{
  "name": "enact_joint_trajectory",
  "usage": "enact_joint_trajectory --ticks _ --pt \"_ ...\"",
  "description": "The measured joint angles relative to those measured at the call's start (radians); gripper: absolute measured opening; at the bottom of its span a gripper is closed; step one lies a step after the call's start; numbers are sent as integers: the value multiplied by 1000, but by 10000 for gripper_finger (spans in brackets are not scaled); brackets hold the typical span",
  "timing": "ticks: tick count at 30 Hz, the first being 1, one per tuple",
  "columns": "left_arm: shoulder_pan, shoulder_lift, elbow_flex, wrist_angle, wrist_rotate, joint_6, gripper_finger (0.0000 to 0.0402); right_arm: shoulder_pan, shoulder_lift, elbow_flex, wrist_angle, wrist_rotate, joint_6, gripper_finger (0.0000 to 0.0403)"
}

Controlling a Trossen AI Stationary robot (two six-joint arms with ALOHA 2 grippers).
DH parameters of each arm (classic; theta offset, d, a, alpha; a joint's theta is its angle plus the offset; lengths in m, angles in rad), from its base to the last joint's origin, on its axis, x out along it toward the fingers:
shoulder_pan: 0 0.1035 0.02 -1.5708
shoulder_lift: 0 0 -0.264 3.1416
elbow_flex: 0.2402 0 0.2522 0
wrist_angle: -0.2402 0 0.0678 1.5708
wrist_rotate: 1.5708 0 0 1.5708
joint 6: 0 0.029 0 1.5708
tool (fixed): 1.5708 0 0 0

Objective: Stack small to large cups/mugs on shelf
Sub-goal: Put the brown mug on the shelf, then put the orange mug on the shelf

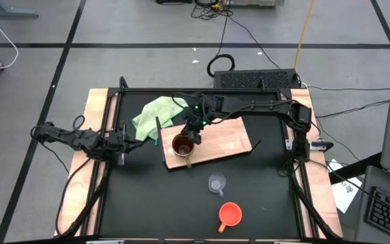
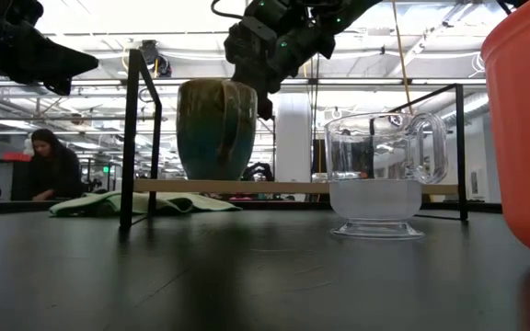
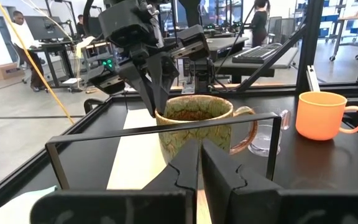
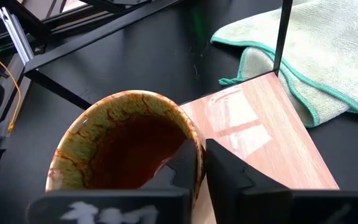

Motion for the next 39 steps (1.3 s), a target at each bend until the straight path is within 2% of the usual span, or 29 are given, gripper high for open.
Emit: enact_joint_trajectory --ticks 6,11,19,28,32,39 --pt "0 0 0 0 0 0 21 0 2 0 1 1 -10 72" --pt "0 0 0 0 0 0 21 0 2 0 4 2 -10 95" --pt "0 0 0 0 0 0 21 0 -12 -2 38 3 -10 104" --pt "0 0 0 -9 0 -6 21 0 -122 -2 15 3 -74 104" --pt "0 0 0 1 0 -5 21 3 -195 -2 -45 3 -179 89" --pt "0 0 0 16 22 -5 21 21 -324 -3 -240 3 -295 7"
